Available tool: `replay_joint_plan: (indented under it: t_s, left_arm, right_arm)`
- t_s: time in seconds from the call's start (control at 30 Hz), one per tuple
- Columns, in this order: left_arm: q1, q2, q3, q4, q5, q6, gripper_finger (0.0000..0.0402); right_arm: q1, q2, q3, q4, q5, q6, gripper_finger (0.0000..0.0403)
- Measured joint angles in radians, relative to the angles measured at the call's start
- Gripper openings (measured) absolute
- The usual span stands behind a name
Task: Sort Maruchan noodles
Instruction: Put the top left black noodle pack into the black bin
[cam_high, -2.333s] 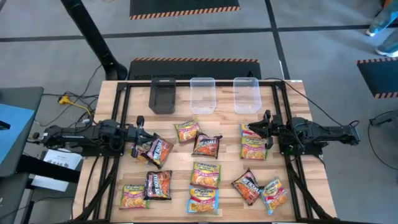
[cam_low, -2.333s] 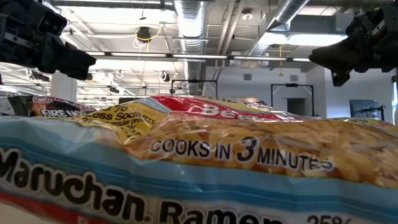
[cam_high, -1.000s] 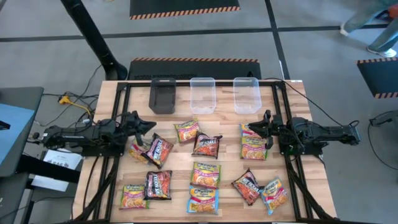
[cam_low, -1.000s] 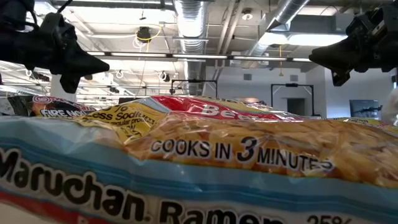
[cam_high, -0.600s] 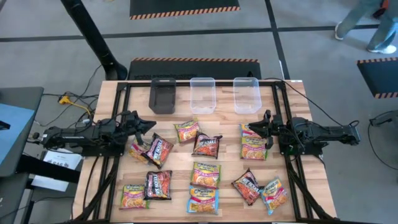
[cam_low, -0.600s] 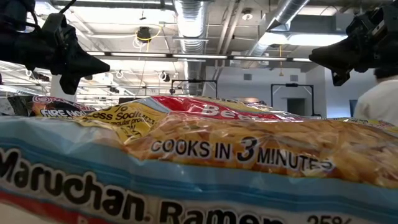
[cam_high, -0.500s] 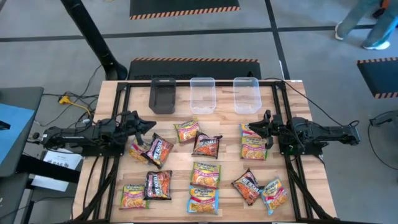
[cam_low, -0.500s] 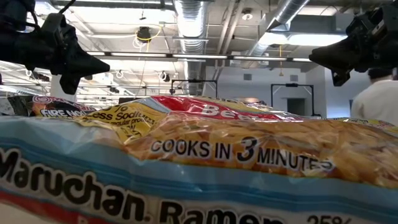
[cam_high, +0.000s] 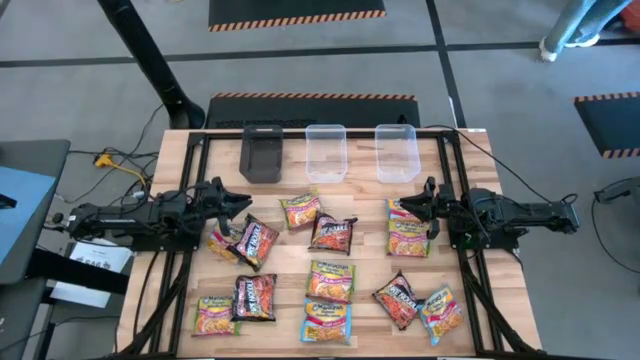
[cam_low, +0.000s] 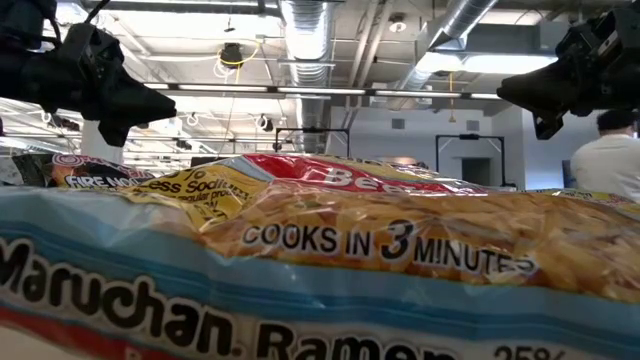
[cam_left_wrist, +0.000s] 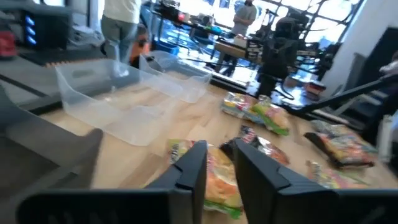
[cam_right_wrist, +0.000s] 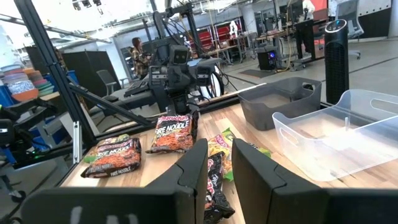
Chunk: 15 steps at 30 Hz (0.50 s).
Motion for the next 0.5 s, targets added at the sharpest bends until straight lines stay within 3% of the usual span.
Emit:
replay_joint_plan:
  t_s: [0.23, 0.5]
  left_arm:
    - [0.0, 0.0, 0.0, 0.029, -0.154, -0.005, 0.0129]
    - [0.0, 0.0, 0.058, 0.14, -0.098, -0.032, 0.0133]
  right_arm:
    - [0.0, 0.0, 0.0, 0.001, 0.0, 0.0, 0.01]
    - [0.0, 0.0, 0.0, 0.009, 0.003, 0.0, 0.01]
